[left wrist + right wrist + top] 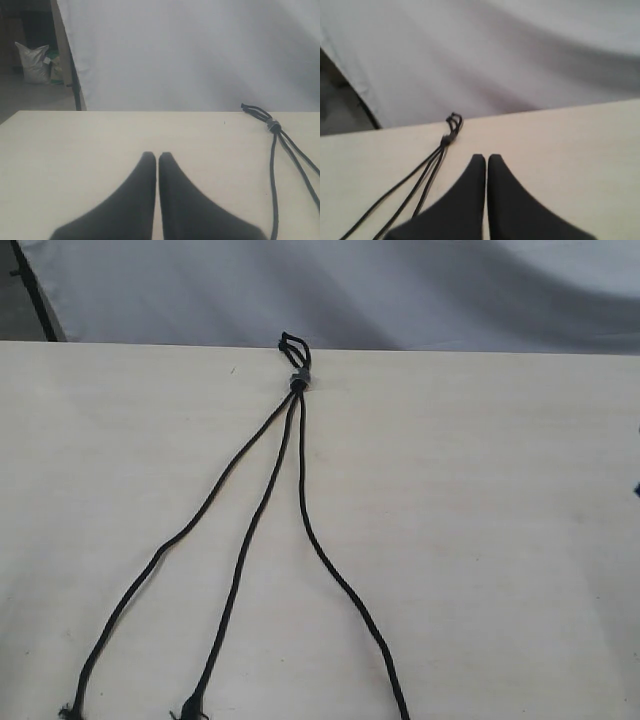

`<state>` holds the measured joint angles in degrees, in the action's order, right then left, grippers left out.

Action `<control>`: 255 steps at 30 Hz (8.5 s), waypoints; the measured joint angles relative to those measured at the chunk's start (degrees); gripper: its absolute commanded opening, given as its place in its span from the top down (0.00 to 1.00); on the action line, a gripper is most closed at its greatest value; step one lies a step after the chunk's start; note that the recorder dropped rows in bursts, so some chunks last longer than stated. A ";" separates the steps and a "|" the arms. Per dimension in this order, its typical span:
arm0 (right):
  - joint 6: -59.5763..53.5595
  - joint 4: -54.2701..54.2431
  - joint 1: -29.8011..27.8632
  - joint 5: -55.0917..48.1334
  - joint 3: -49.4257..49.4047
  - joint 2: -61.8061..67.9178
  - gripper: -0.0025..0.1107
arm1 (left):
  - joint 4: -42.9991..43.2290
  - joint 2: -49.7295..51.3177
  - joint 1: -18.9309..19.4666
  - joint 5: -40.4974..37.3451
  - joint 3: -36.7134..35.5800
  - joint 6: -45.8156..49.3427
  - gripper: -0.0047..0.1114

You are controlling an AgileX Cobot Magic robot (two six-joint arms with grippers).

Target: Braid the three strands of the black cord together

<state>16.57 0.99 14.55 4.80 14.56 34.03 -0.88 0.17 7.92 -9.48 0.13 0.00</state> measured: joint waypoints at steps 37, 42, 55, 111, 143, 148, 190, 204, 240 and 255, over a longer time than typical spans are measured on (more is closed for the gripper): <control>-3.91 0.10 40.80 -37.40 55.68 72.49 0.68 | 0.00 0.00 0.00 0.00 0.00 0.00 0.93; -4.12 0.10 41.04 -44.05 62.66 80.47 0.49 | 0.00 0.00 0.00 0.00 0.00 0.00 0.93; -4.68 -0.03 41.04 -54.70 74.44 92.15 0.66 | 0.00 0.00 0.00 0.00 0.00 0.00 0.93; -29.10 2.17 10.05 -61.82 65.34 88.66 0.98 | 0.09 0.00 0.00 0.00 0.00 0.00 0.93; -28.19 -0.99 10.43 -40.36 58.62 55.47 0.43 | 1.46 0.00 0.00 0.00 0.00 0.00 0.93; -28.19 -0.99 10.43 -17.06 42.57 38.96 0.87 | 1.56 0.00 0.00 0.00 0.00 0.00 0.93; -28.32 -0.99 10.43 9.71 20.55 8.93 0.98 | -17.71 90.72 -42.81 -4.61 48.70 -1.51 0.92; -28.32 -0.99 10.43 9.71 20.55 8.93 0.98 | -14.94 116.99 -48.88 -29.14 76.24 -2.81 0.57; -28.32 -0.99 10.43 9.71 20.55 8.93 0.98 | -1.46 112.64 -49.01 -42.22 78.03 -7.25 0.96; -28.32 -0.99 10.43 9.71 20.55 8.93 0.98 | -7.02 120.61 -49.52 -41.85 88.01 -11.45 0.43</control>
<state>-11.75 0.00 24.97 14.51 35.11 42.96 -7.90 120.78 -41.60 -51.33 88.14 -11.45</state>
